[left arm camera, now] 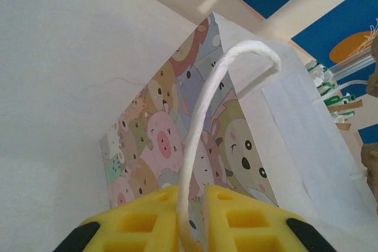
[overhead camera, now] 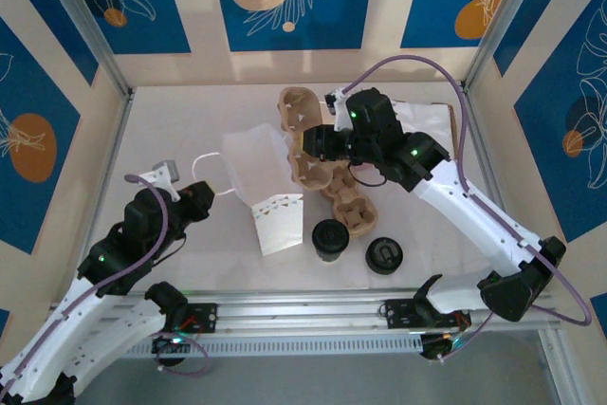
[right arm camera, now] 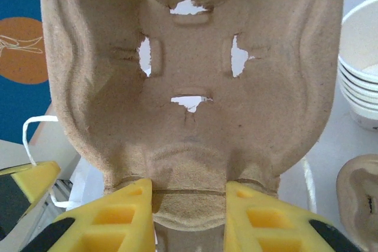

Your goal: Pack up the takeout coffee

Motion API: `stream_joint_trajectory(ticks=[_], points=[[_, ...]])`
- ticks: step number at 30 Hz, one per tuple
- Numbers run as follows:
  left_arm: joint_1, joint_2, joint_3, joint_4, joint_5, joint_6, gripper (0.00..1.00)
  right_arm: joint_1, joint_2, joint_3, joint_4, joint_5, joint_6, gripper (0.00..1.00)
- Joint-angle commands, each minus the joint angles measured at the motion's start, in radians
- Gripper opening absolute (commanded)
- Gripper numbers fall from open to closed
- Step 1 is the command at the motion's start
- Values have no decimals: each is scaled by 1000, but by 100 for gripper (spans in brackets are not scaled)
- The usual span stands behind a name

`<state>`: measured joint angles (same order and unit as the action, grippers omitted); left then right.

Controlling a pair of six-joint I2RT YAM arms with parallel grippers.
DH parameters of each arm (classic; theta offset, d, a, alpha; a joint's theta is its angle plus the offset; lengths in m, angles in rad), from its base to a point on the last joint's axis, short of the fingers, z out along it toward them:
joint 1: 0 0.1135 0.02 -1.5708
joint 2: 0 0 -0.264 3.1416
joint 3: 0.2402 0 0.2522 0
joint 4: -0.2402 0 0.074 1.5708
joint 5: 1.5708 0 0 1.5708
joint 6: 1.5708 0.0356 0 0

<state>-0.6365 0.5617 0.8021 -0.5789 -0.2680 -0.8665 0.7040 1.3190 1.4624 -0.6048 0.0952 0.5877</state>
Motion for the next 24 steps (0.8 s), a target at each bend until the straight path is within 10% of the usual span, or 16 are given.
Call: stream_joint_trajectory(ticks=[1, 11, 24], points=[[-8, -9, -17, -25, -20, -14, 17, -38, -42, -54, 26, -95, 52, 29], [-8, -4, -29, -11, 10, -31, 17, -85, -55, -100, 125, -329, 116, 28], [-7, 23, 24, 15, 111, -48, 17, 55, -45, 108, 0, -126, 16, 28]])
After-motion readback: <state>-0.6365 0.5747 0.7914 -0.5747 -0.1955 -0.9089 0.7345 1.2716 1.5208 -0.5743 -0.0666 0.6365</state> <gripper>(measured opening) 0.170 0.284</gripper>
